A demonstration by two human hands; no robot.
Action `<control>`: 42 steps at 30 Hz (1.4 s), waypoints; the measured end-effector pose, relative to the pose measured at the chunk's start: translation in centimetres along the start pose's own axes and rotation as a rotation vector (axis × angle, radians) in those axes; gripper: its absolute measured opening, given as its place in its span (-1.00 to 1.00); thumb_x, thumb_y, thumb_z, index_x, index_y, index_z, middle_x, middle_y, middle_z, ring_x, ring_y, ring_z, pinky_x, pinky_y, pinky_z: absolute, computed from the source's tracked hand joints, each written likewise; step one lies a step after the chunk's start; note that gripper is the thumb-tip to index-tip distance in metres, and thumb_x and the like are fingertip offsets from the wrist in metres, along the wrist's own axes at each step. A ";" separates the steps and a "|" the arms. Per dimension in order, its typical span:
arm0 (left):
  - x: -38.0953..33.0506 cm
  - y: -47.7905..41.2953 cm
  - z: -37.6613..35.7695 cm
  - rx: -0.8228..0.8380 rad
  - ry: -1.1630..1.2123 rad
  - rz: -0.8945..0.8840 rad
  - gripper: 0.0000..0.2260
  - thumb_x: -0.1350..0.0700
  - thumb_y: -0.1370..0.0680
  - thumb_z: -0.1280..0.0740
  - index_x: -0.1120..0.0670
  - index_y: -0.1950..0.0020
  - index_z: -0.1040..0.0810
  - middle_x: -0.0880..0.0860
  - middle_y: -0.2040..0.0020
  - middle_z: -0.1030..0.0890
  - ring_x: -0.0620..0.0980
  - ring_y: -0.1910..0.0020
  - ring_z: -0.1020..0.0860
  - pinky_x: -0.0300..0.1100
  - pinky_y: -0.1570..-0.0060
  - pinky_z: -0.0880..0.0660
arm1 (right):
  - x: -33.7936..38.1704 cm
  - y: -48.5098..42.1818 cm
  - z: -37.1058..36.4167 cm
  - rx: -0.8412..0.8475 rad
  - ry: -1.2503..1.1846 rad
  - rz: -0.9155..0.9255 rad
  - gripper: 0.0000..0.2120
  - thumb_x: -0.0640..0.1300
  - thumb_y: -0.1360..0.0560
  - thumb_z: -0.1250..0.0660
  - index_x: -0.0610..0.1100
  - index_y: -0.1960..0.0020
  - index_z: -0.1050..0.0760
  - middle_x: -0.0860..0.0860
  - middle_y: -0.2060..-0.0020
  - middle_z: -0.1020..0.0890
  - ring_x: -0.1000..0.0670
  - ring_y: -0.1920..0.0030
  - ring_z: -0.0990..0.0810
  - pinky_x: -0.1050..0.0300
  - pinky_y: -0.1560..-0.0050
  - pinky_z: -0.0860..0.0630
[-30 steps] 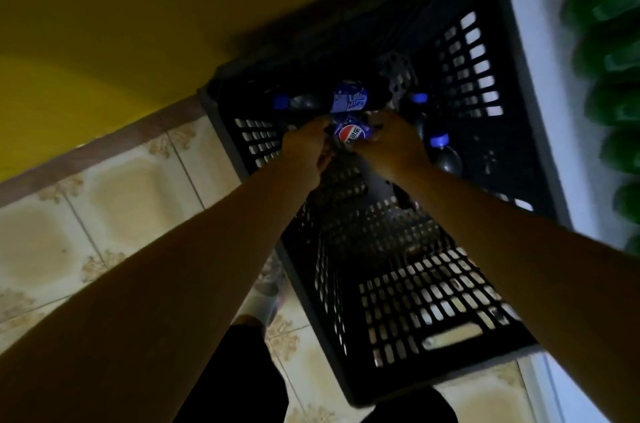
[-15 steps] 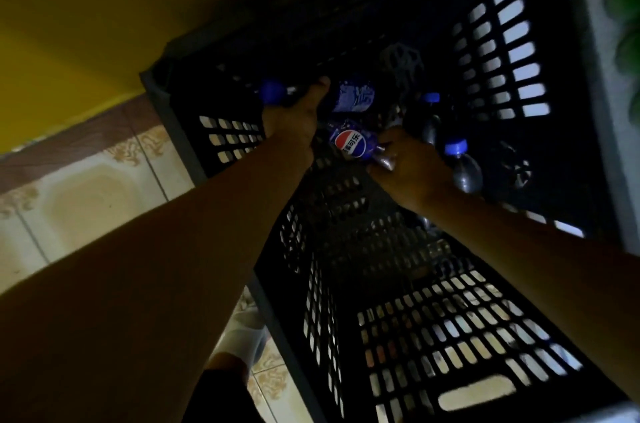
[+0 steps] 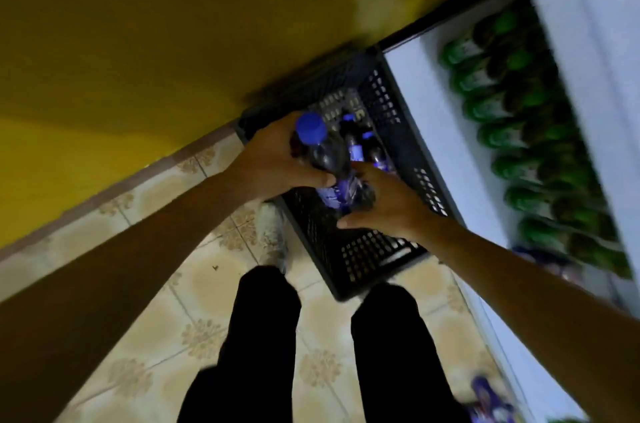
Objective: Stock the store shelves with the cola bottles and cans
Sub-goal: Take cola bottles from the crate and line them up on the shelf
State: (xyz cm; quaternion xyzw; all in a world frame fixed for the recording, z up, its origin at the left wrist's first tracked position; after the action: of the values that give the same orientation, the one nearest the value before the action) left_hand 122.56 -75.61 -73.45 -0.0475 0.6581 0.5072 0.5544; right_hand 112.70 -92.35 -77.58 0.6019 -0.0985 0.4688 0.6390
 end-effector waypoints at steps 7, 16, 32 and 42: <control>-12.4 14.6 1.6 0.270 -0.046 -0.155 -0.39 0.25 -0.23 -0.61 -0.22 -0.11 -0.48 -0.18 -0.02 -0.64 -0.20 -0.06 -0.60 -0.20 -0.07 -0.54 | 11.3 16.4 -2.5 -0.177 -0.054 -0.009 -0.31 -0.07 -0.29 -0.60 -0.08 -0.34 -0.40 0.09 -0.10 -0.59 0.02 -0.13 -0.59 0.17 -0.15 -0.49; -17.2 22.6 -3.1 0.526 -0.100 -0.235 -0.13 -0.05 -0.30 -0.54 -0.10 -0.52 -0.17 -0.09 -0.41 -0.38 -0.19 -0.33 -0.41 -0.26 -0.22 -0.42 | 16.2 29.3 -8.7 -0.524 -0.659 -0.131 -0.56 -0.35 -0.29 -0.55 -0.08 -0.09 -0.55 0.11 0.10 -0.70 0.16 0.08 -0.66 0.35 0.12 -0.53; -6.1 45.8 -19.9 0.597 0.101 -0.304 -0.37 -0.15 -0.29 -0.44 0.04 -0.30 -0.44 0.06 -0.28 -0.53 -0.03 -0.28 -0.48 -0.11 -0.30 -0.40 | 12.0 54.2 -21.9 -1.548 -0.343 -0.256 -0.57 0.24 -0.17 -0.37 0.05 0.06 -0.45 0.11 0.27 -0.58 0.14 0.23 -0.56 0.25 0.27 -0.42; -4.2 60.3 -29.5 0.806 0.100 -0.302 -0.60 0.06 -0.42 -0.49 0.18 -0.20 -0.54 0.20 -0.14 -0.63 0.08 -0.12 -0.59 -0.09 -0.18 -0.50 | 10.2 67.4 -30.5 -1.848 0.409 -0.686 -0.55 0.14 -0.28 -0.34 -0.09 -0.07 -0.58 -0.06 0.14 -0.57 -0.16 0.12 -0.53 -0.01 0.06 -0.23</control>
State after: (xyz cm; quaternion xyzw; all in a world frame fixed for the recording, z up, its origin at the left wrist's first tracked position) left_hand 66.42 -69.97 -36.89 0.0525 0.8153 0.1198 0.5641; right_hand 56.43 -72.21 -32.75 -0.2259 -0.1332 0.0936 0.9605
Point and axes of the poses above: each hand's wrist, its own y-axis away from the middle knuckle, its own z-axis out of the back of the hand, x = y × z, the point moved 4 cm from there along -y, towards the middle knuckle
